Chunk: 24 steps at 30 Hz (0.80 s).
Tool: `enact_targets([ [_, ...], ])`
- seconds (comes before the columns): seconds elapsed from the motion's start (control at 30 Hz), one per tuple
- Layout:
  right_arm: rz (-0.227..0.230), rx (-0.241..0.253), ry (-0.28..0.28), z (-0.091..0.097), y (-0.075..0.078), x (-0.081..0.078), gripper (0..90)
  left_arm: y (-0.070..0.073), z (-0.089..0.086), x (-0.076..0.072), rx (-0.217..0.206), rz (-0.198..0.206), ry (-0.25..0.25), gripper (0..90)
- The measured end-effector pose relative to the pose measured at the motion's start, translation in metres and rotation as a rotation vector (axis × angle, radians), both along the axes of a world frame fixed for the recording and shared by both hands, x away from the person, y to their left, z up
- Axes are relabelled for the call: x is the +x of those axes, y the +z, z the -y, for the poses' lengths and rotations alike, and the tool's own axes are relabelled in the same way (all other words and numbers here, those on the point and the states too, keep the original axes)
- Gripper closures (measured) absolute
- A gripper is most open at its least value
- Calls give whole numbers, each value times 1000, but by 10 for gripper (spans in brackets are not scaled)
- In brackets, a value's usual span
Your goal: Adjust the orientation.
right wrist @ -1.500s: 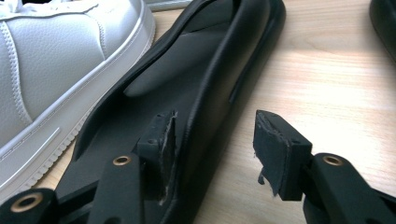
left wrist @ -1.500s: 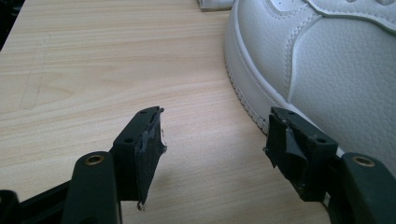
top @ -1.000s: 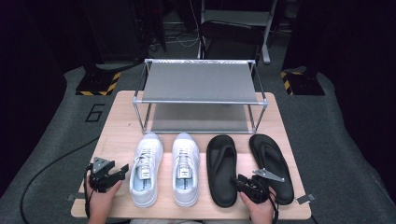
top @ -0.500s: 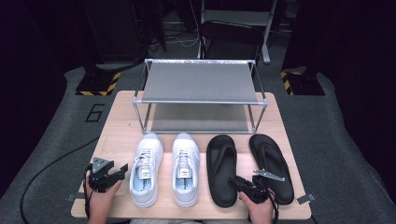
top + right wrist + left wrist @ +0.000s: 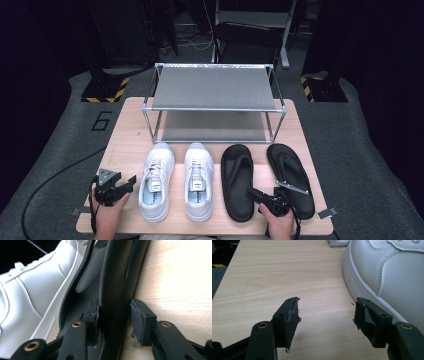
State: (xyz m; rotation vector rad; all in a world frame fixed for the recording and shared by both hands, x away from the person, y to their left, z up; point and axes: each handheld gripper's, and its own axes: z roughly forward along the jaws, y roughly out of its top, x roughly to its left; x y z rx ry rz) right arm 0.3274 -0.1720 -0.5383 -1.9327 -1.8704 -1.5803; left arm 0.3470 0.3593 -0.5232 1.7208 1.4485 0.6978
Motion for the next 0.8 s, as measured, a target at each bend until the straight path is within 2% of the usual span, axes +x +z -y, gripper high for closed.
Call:
enact_targets([
  [0.07, 10, 0, -1, 1, -1, 1, 621, 0, 0, 0, -4, -1, 3, 356],
  [0.27, 2, 12, -15, 2, 0, 1, 633, 0, 0, 0, -3, -2, 4, 356],
  [0.3, 4, 3, -17, 3, 0, 1, 637, 0, 0, 0, -2, -2, 3, 356],
  [0.6, -16, 47, -62, 4, 2, -1, 655, -1, 0, 1, -6, 11, 8, 356],
  [0.63, -17, 47, -68, 5, 2, -2, 657, 0, -1, 0, -1, 0, 2, 356],
  [0.8, 13, 72, -89, 5, 5, -5, 664, 1, -1, 0, -4, 0, 2, 357],
])
